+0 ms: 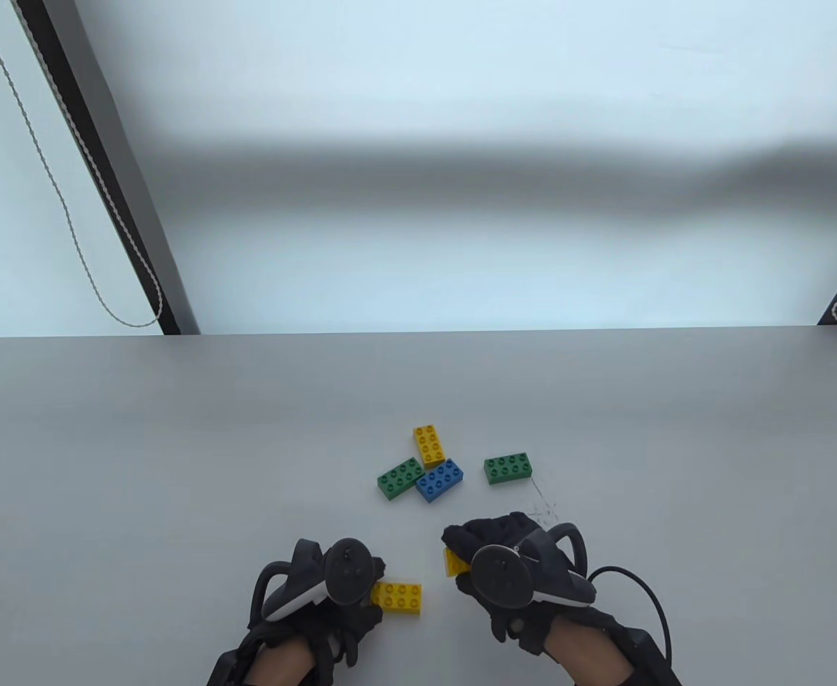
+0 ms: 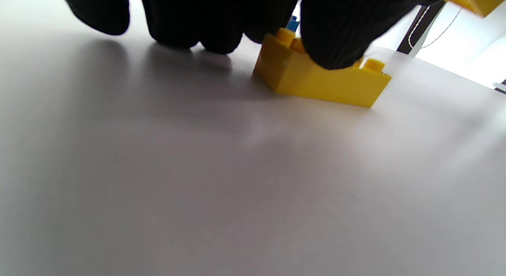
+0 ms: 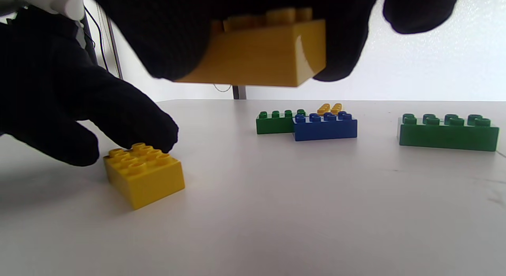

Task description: Stack lego bricks

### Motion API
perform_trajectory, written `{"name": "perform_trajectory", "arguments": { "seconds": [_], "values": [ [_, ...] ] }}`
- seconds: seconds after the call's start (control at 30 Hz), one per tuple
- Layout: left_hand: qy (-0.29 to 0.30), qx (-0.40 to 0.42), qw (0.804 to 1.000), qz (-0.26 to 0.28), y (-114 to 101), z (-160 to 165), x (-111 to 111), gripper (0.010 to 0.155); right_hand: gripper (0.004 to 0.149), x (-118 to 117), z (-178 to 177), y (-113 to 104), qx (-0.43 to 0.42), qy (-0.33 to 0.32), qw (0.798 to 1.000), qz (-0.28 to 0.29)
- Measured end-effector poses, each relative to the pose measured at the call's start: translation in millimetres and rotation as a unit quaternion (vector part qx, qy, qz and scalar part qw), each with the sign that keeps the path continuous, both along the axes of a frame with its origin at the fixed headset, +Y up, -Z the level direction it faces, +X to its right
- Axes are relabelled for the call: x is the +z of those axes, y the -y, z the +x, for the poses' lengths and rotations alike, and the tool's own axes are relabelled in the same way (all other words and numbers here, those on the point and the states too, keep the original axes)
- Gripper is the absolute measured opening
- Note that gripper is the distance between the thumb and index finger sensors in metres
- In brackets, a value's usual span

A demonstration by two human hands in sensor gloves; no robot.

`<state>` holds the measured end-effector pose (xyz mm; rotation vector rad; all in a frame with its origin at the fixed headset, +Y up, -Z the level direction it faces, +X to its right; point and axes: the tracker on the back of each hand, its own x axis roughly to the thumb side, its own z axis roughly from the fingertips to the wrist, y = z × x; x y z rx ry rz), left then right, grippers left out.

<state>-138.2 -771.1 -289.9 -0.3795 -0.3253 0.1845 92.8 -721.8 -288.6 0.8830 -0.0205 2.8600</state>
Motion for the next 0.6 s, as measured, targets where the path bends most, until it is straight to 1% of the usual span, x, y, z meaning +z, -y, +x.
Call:
{"name": "perform_trajectory", "arguments": {
  "seconds": [0.2, 0.5, 0.6],
  "values": [
    [-0.008, -0.018, 1.0, 0.018, 1.2, 2.8, 0.1, 0.065, 0.066, 2.7, -6.1, 14.3, 0.009, -0.003, 1.0, -0.02],
    [-0.007, -0.016, 1.0, 0.019, 1.8, 2.8, -0.5, 0.064, 0.066, 3.1, -17.3, 34.8, 0.027, -0.007, 0.999, -0.04],
    [-0.007, -0.017, 1.0, 0.019, 1.9, 2.8, -0.5, 0.064, 0.065, 3.6, -22.1, 41.3, 0.031, -0.009, 0.999, -0.037]
  ]
}}
